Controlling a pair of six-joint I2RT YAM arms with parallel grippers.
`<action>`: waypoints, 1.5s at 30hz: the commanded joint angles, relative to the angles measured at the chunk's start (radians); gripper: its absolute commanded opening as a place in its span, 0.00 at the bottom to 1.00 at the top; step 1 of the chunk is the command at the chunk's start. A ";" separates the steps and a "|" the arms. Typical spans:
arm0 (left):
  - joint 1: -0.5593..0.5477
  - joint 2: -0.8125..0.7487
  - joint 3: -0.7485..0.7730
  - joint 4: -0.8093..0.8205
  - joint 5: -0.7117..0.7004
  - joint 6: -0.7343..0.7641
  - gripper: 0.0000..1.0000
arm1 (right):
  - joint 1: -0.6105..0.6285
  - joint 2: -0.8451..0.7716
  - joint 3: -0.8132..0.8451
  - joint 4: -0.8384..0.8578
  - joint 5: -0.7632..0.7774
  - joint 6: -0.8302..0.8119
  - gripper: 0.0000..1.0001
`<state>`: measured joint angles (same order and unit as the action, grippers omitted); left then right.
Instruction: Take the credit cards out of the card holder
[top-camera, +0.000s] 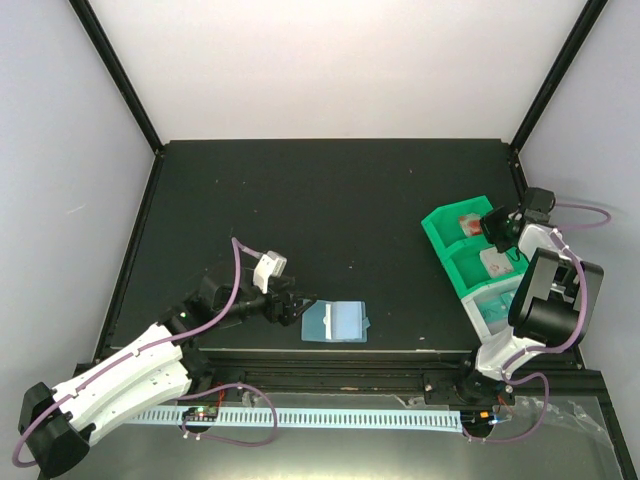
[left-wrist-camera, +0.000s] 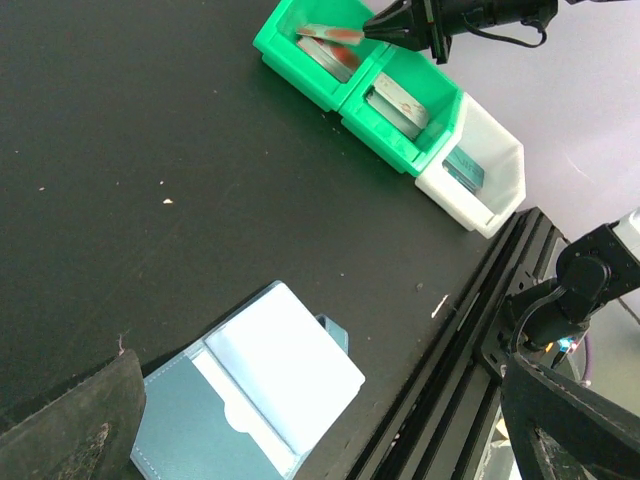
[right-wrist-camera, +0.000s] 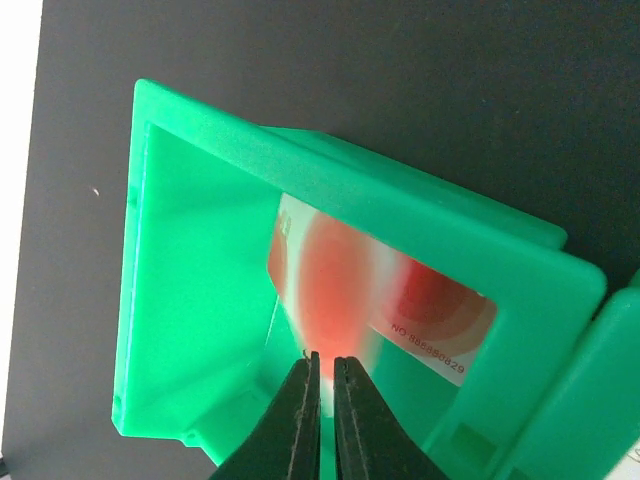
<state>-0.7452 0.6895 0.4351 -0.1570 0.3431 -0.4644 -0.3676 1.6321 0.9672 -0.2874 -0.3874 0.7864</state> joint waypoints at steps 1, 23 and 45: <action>0.011 0.000 0.009 0.004 0.001 0.006 0.99 | -0.008 0.015 0.045 -0.048 0.046 -0.011 0.08; 0.015 -0.010 0.048 -0.081 -0.059 -0.020 0.99 | 0.045 -0.103 0.065 -0.129 0.048 -0.088 0.25; 0.017 -0.047 0.241 -0.318 -0.383 -0.125 0.99 | 0.469 -0.367 -0.081 -0.076 -0.218 -0.231 0.50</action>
<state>-0.7357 0.6415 0.5682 -0.4126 0.0605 -0.5949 0.0246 1.3220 0.9134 -0.3874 -0.5354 0.5976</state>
